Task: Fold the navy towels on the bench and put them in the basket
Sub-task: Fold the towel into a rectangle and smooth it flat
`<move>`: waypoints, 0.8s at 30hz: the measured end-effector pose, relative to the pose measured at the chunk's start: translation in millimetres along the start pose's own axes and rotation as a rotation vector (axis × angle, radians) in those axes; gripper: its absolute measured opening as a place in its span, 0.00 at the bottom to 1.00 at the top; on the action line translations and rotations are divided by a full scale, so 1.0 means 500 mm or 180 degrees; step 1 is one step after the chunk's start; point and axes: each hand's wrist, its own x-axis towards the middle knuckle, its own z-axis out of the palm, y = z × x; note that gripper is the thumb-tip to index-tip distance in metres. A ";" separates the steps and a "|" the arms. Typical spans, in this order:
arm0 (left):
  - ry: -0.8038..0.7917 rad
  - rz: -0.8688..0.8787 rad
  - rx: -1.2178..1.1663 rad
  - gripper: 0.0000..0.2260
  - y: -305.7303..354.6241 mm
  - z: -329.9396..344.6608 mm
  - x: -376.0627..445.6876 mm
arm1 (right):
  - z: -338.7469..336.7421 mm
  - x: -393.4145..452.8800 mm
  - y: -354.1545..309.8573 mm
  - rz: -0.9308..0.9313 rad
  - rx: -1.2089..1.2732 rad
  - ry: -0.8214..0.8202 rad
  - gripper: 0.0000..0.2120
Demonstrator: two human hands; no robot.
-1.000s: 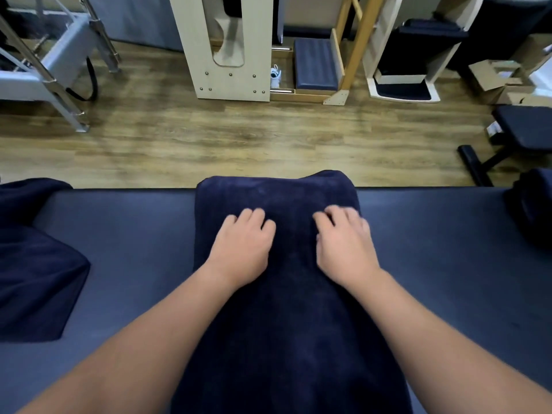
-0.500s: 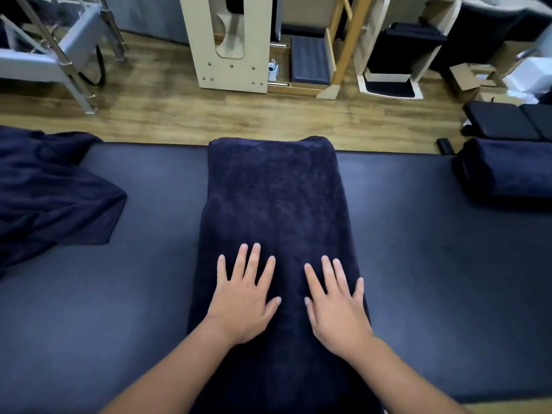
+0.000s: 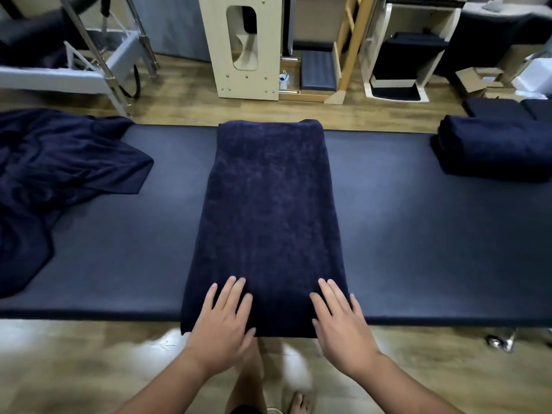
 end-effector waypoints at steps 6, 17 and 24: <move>0.0104 -0.0205 0.0270 0.28 -0.013 -0.015 -0.023 | 0.008 -0.047 0.033 -0.0155 0.0079 -0.0352 0.50; 0.0052 -0.0112 0.0514 0.11 -0.011 -0.048 -0.010 | -0.067 0.039 0.043 -0.0444 0.0191 0.0298 0.19; -0.0355 -0.0351 0.0040 0.16 -0.047 -0.098 0.030 | -0.136 0.102 0.053 -0.0113 0.0447 0.0395 0.16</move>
